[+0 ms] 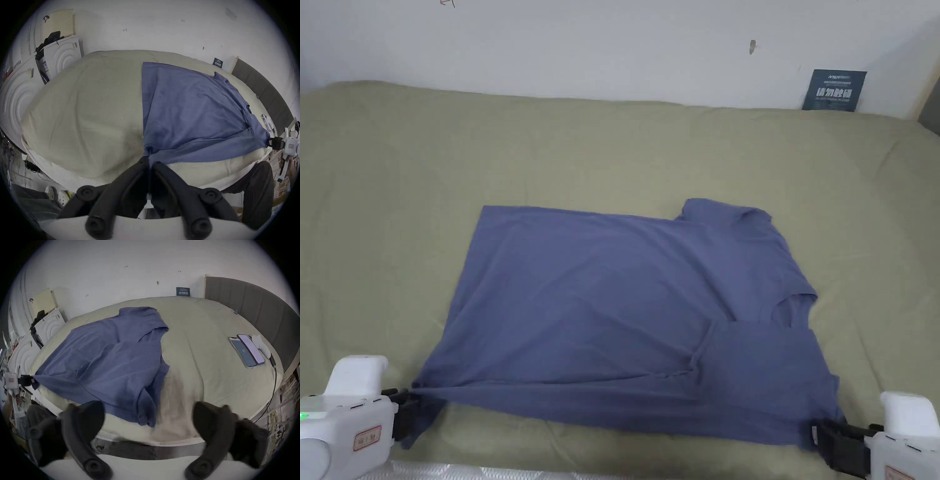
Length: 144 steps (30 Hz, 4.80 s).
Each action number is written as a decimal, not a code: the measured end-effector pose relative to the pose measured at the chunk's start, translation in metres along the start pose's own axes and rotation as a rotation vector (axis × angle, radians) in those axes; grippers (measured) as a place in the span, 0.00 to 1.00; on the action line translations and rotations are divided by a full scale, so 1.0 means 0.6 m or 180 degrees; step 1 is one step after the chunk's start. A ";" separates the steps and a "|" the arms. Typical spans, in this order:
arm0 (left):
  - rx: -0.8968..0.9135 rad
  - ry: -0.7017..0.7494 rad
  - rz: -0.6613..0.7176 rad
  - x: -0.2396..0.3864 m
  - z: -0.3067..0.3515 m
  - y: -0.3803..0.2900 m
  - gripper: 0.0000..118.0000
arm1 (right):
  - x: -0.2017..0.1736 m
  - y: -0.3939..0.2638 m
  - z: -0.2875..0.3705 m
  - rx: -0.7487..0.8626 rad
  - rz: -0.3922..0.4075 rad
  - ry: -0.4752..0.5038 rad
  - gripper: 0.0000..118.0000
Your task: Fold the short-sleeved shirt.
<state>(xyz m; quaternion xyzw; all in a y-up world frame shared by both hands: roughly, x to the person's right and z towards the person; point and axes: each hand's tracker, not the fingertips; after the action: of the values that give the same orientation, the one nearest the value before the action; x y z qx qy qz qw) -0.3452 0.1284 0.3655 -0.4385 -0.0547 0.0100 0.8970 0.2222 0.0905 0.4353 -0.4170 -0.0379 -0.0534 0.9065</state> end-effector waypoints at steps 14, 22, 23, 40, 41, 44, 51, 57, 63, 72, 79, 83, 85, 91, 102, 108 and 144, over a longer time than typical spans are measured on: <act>0.0207 -0.0115 -0.0338 -0.001 -0.002 0.183 0.02 | 0.015 0.183 0.021 0.0462 -0.0164 0.0100 0.02; 0.0058 -0.0199 -0.0223 0.006 -0.118 0.323 0.02 | 0.001 0.325 -0.097 0.0358 -0.0043 -0.0055 0.02; 0.0028 -0.0197 -0.0204 0.007 -0.134 0.334 0.02 | 0.001 0.336 -0.114 0.0316 -0.0027 -0.0053 0.02; -0.0186 -0.0011 -0.0011 0.002 -0.185 0.309 0.99 | 0.025 0.307 -0.163 0.0112 -0.0347 0.0049 0.90; -0.0149 0.0010 -0.0031 0.004 -0.171 0.300 0.94 | 0.027 0.297 -0.149 0.0132 -0.0336 0.0031 0.81; -0.0115 -0.0017 -0.0057 0.005 -0.143 0.275 0.00 | 0.029 0.278 -0.113 0.0253 -0.0339 -0.0039 0.00; -0.0204 -0.0147 0.0134 0.018 -0.170 0.234 0.93 | 0.019 0.242 -0.087 0.0278 -0.0217 -0.0090 0.00; -0.0361 0.0026 0.0074 0.044 -0.238 0.236 1.00 | 0.014 0.227 -0.101 0.0142 -0.0209 -0.0021 0.00; -0.0191 0.0117 0.0000 0.051 -0.245 0.228 0.09 | 0.028 0.223 -0.127 0.0088 -0.0221 0.0005 0.00; -0.0275 0.0051 0.0116 0.049 -0.230 0.237 0.09 | 0.022 0.215 -0.166 -0.0097 -0.0092 -0.0077 0.92; -0.0269 0.0016 0.0105 0.052 -0.227 0.236 0.09 | 0.024 0.200 -0.186 -0.0217 -0.0164 -0.0005 0.07; -0.0234 0.0015 0.0065 0.054 -0.204 0.237 0.09 | 0.010 0.206 -0.159 -0.0156 -0.0065 -0.0047 0.06; -0.0173 0.0024 0.0037 0.052 -0.187 0.236 0.09 | 0.012 0.209 -0.140 -0.0124 -0.0073 -0.0025 0.06; -0.0140 0.0005 0.0032 0.044 -0.121 0.201 0.09 | 0.016 0.188 -0.073 -0.0056 -0.0090 0.0050 0.06; -0.0277 -0.0015 0.0165 0.008 -0.006 0.035 0.09 | 0.001 0.034 0.032 -0.0231 -0.0075 0.0177 0.06; -0.0306 -0.0044 0.0198 0.005 -0.006 0.023 0.23 | -0.005 0.018 0.027 -0.0278 -0.0110 0.0178 0.17; -0.0328 0.0101 -0.0125 -0.003 -0.289 0.330 0.02 | -0.004 0.324 -0.221 -0.0107 0.0067 -0.0058 0.00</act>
<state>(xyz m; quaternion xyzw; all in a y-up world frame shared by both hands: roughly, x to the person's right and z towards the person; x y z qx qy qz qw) -0.3225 0.1138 0.1038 -0.4831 -0.0495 -0.0174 0.8740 0.2477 0.1156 0.2029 -0.4331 -0.0408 -0.0407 0.8995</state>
